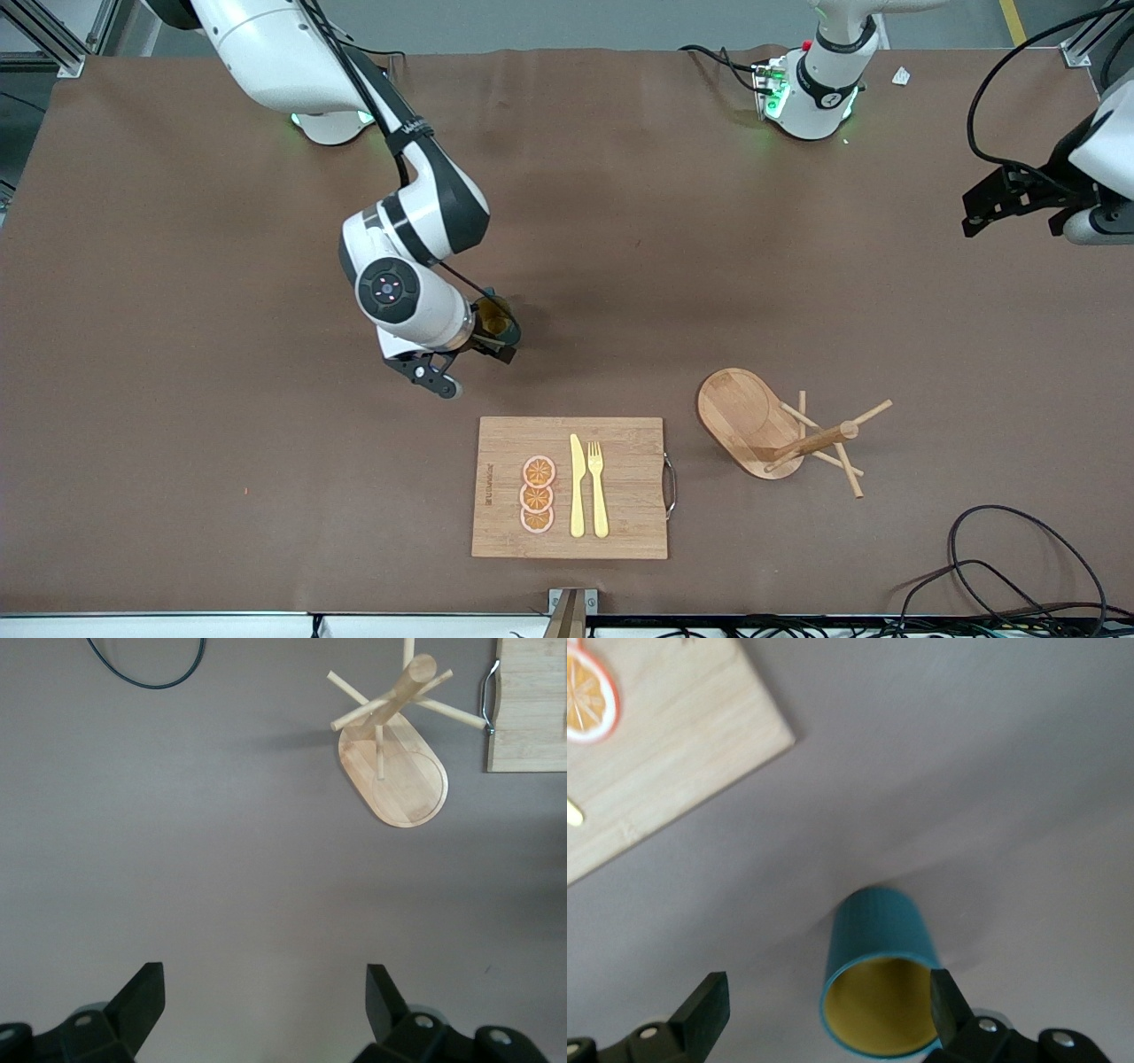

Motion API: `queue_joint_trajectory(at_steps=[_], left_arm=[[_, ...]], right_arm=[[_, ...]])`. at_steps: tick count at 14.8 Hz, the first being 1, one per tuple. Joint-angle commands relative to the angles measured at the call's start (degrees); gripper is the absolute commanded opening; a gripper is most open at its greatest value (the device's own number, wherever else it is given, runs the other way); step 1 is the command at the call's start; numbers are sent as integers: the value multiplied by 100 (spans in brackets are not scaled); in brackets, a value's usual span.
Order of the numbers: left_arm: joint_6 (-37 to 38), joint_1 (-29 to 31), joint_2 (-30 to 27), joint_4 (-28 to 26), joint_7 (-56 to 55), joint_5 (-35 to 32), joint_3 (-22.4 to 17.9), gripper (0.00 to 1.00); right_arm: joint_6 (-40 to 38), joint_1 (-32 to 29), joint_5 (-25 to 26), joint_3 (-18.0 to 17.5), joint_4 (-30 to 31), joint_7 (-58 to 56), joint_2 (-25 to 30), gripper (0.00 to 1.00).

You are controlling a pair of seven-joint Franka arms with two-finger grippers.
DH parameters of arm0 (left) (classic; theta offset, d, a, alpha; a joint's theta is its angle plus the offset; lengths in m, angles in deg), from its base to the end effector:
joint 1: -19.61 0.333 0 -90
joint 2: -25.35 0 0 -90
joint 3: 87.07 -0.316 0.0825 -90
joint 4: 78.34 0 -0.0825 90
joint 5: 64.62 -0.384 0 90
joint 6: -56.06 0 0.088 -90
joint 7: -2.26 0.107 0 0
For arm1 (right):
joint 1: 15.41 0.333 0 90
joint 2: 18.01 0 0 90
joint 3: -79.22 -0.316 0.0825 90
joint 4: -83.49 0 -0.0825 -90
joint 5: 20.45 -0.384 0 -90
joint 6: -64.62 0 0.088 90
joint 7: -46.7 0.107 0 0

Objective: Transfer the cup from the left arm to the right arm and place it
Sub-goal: 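Grasp the mug with the right gripper while the left gripper returns, then lift the mug with the right gripper and carry it away from the board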

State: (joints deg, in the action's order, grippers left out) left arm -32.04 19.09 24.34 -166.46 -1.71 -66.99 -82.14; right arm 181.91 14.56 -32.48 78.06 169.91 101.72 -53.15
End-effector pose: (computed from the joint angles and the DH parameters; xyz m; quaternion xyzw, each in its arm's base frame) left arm 0.5440 -0.0478 0.6468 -0.9997 0.0120 -0.0103 0.0206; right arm 0.5946 0.3699 0.3012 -0.9607 0.2575 0.0935 0.0456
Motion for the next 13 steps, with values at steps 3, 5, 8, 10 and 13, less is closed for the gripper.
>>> queue_joint_trajectory(at_steps=[3,5,8,10,13], left_arm=[[-40,-19,-162,-144,-8,0,-1,100],[-22,16,-171,-144,36,0,-18,100],[-31,16,-171,-136,45,0,-27,100],[-22,16,-171,-101,54,0,-45,100],[-31,34,-171,-39,98,35,-71,100]], right_arm=[[118,220,-370,55,-3,281,-169,98],[197,282,-370,55,102,281,-178,92],[267,317,-362,55,182,255,-248,75],[259,335,-362,55,191,237,-283,53],[224,309,-327,55,217,158,-301,28]])
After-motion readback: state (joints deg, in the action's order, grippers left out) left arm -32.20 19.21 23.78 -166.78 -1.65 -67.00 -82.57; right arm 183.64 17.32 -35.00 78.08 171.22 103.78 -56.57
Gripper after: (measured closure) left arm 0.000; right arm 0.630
